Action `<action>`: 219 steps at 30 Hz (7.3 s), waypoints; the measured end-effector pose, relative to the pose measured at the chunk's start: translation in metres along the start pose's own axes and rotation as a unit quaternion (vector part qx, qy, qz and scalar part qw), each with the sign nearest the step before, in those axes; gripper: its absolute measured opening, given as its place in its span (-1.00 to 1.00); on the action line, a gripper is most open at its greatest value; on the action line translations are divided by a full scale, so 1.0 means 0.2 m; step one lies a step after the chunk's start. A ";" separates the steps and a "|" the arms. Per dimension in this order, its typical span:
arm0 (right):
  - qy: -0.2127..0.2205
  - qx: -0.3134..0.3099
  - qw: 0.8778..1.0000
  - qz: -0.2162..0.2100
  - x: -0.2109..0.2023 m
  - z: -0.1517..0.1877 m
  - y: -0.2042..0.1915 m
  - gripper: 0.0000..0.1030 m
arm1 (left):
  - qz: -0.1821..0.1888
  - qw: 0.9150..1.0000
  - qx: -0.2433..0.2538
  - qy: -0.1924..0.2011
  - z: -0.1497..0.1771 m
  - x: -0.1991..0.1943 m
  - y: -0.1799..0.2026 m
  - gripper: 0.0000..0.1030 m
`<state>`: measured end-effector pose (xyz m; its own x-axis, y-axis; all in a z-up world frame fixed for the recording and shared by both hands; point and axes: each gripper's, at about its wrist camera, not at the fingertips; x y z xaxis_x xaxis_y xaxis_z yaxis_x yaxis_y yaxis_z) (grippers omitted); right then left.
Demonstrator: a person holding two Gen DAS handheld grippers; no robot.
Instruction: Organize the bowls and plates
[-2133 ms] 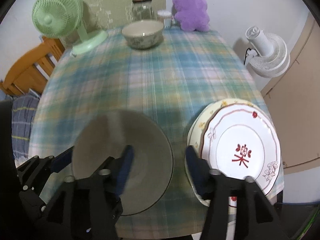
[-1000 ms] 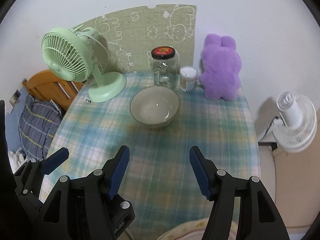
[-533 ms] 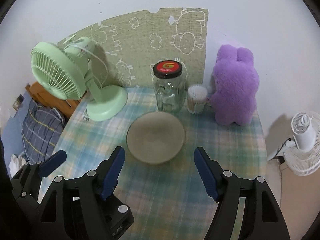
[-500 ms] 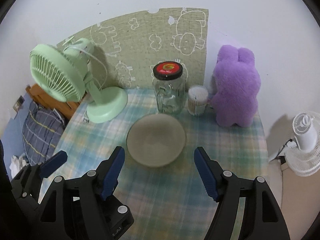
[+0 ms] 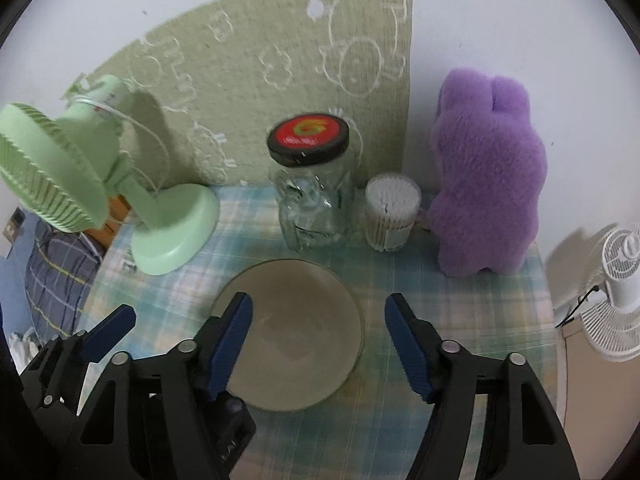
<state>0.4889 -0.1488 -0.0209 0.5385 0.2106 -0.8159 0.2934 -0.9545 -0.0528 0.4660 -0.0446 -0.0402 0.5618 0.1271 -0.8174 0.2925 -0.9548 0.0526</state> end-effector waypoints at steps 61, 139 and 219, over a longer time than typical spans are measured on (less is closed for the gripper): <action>-0.080 -0.012 0.996 0.025 0.12 0.19 0.02 -0.65 | -0.014 0.996 0.065 -0.066 0.20 0.07 0.02 -0.62; -0.118 0.078 0.987 0.071 -0.77 1.22 -0.62 -0.65 | 0.061 0.992 0.079 -0.080 1.15 -0.70 -0.63 -0.61; -0.140 0.127 0.977 -0.104 -0.50 1.34 -0.32 0.21 | -0.004 0.989 0.044 -0.141 1.20 -0.63 -0.53 0.86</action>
<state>0.2049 -0.1660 -0.0903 0.2413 0.3726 -0.8961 0.1493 -0.9266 -0.3451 0.1798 -0.0243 -0.0807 0.3191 0.0662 -0.9454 0.2205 -0.9754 0.0061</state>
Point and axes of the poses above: each gripper's, at about its wrist camera, not at the fingertips, and x roughly the way its jaws point, y to its right, z to its underside, and after that the axes turned 8 degrees about -x, right-handed
